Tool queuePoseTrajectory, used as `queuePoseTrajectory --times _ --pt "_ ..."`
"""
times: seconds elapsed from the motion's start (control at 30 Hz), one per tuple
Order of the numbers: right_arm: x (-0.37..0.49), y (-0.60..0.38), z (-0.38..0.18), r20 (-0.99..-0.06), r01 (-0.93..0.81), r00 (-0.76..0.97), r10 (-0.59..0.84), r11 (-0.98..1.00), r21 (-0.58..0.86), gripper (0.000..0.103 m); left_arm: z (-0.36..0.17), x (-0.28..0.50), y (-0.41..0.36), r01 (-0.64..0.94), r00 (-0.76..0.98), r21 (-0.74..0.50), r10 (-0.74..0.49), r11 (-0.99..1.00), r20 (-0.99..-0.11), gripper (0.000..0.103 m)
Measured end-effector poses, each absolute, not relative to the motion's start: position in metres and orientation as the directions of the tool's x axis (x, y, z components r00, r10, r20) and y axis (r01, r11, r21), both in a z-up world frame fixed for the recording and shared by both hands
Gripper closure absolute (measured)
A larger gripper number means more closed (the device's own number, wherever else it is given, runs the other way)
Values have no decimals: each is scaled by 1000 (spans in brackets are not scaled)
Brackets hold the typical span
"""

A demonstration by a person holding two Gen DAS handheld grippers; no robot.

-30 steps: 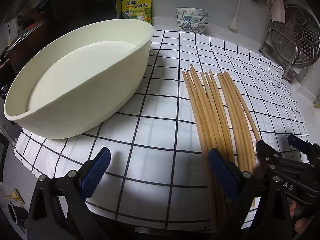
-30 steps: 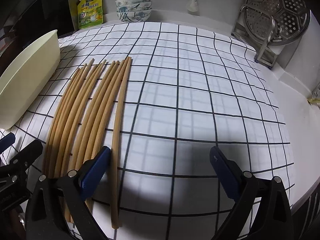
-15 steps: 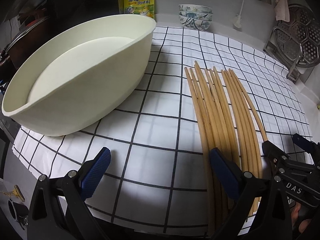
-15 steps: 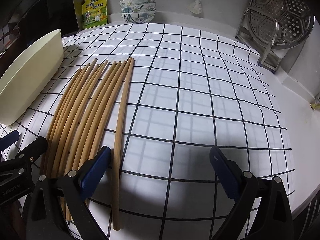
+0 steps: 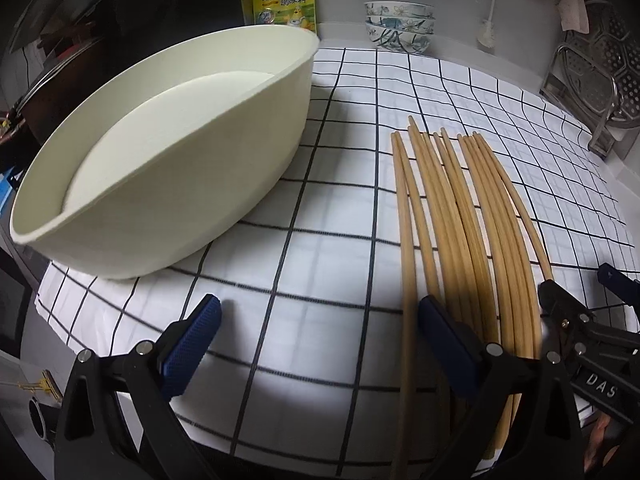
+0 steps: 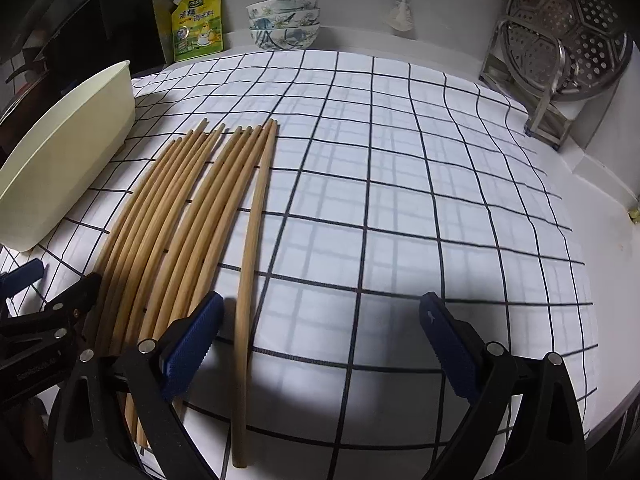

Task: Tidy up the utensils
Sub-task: 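Lower the right tool onto one wooden chopstick and close it while the left tool grasps another, then carry the right tool's chopstick into the white basin and open it while the left tool releases its chopstick there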

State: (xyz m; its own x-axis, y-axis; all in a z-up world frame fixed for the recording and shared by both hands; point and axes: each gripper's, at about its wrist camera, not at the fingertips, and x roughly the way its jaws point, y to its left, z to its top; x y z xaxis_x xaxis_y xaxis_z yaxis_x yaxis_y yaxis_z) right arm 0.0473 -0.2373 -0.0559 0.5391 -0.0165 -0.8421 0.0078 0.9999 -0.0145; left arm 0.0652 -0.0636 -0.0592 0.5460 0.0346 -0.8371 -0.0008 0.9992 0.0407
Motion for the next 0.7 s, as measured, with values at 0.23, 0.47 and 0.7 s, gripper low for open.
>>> queuePoseTrajectory --times 0.23,0.47,0.7 --pt "47 -231 -56 -822 -26 569 24 1000 11 29 -56 66 -74 46 562 5 -21 999 -827 35" --pt "41 -226 -51 -806 -58 591 39 998 6 83 -51 61 -82 91 561 -20 -68 996 -825 91" --pt "41 -237 -49 -806 -26 586 79 997 78 97 -45 57 -83 124 551 -57 -117 991 -826 96"
